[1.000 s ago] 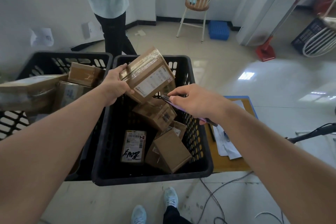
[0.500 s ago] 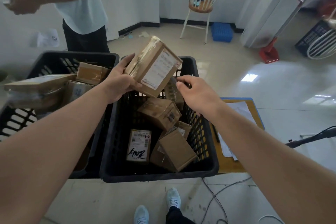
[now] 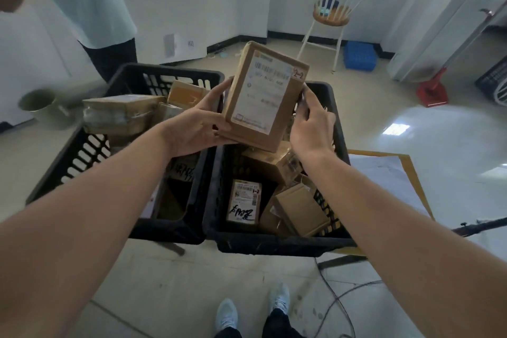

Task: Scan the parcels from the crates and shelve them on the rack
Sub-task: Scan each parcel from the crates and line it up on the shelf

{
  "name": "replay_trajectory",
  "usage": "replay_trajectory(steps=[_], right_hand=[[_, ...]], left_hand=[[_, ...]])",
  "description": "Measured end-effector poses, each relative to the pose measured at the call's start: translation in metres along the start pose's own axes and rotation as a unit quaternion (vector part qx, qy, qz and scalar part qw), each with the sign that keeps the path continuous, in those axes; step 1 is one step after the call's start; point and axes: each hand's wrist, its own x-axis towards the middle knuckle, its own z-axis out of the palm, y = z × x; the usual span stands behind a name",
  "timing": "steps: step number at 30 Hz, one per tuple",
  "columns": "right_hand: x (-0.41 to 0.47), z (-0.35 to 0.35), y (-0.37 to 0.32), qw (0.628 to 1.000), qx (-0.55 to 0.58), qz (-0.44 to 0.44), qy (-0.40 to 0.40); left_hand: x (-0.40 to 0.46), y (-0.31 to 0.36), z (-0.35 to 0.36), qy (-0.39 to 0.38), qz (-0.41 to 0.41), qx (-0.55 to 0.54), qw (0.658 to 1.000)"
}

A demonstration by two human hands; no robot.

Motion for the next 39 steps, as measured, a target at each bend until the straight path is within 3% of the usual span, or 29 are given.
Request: replay_trajectory(steps=[5, 12, 23, 31, 39], right_hand=[[-0.022, 0.013, -0.019, 0.995, 0.072, -0.068, -0.024], [-0.039, 0.029, -0.042, 0.978, 0.111, -0.122, -0.126], [-0.139, 0.036, -0.072, 0.904, 0.141, -0.226, -0.333], [-0.284, 0.048, -0.098, 0.821, 0.158, -0.3, -0.46], [-0.472, 0.052, -0.104, 0.739, 0.165, -0.33, -0.564]], left_hand=[[-0.034, 0.007, 0.015, 0.036, 0.007, 0.037, 0.999], [-0.081, 0.008, 0.041, 0.258, 0.085, 0.11, 0.956], [-0.229, -0.039, 0.13, 0.56, 0.162, 0.147, 0.799], [-0.384, -0.085, 0.199, 0.713, 0.172, 0.143, 0.665], [-0.542, -0.15, 0.285, 0.808, 0.162, 0.171, 0.541]])
